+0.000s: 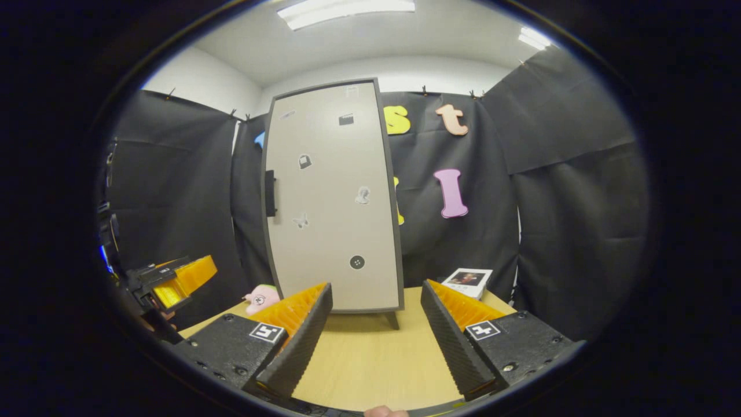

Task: Open the cabinet door with the right hand, grasp the bottle in the cabinet with the left hand and place it on the coaster, then close the cabinet door with the right hand.

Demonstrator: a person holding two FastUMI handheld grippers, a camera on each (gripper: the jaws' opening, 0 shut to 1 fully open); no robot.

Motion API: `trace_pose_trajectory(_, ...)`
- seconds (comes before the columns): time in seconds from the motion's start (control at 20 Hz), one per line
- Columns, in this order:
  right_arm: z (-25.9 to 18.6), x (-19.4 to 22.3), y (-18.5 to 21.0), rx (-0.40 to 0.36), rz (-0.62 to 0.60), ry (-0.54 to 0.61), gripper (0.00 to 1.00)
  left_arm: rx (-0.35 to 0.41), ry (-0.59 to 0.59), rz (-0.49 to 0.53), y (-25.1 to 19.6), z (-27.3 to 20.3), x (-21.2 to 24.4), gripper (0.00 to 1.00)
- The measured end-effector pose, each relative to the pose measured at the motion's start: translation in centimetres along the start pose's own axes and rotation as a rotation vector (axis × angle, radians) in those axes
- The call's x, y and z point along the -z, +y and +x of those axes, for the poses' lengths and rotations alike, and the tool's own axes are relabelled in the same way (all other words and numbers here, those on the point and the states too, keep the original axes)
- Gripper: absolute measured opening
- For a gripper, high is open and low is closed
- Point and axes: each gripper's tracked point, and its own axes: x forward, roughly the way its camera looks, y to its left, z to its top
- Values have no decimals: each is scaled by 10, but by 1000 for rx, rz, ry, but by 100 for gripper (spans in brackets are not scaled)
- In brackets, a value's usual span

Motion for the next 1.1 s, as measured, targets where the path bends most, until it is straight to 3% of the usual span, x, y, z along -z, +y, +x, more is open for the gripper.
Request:
trace_pose_trajectory(0.05,1,-3,0,-5,-3,-1,94,-1,-1,5,1,0,-1,95)
trace_pose_trajectory(0.25,12,-23,5,-40,7,-11,94,1,9,22,2,-1,3,95)
trace_pose_trajectory(0.35,25,-31,17,-85,22,1,99,7,18,24,1,-4,5,95)
trace_pose_trajectory(0.45,38,-40,34,-139,20,21,94,4,21,27,4,-7,5,95)
trace_pose_trajectory(0.5,45,-47,43,-164,11,22,99,4,22,28,4,-9,5,95)
trace_pose_trajectory(0.6,63,-62,65,-219,-21,12,94,2,23,35,6,-12,6,95)
trace_pose_trajectory(0.65,74,-69,79,-257,-29,2,98,0,26,39,7,-14,6,95)
trace_pose_trajectory(0.7,85,-74,93,-293,-27,8,94,3,28,39,7,-16,7,95)
trace_pose_trajectory(0.85,119,-84,137,-388,-17,53,98,11,41,37,7,-22,10,95)
trace_pose_trajectory(0.95,146,-94,161,-421,-17,49,94,13,46,33,8,-26,13,95)
trace_pose_trajectory(1.0,161,-96,173,-430,-20,53,99,14,50,34,8,-26,15,95)
trace_pose_trajectory(1.1,187,-94,194,-438,-23,80,98,12,63,36,12,-26,17,95)
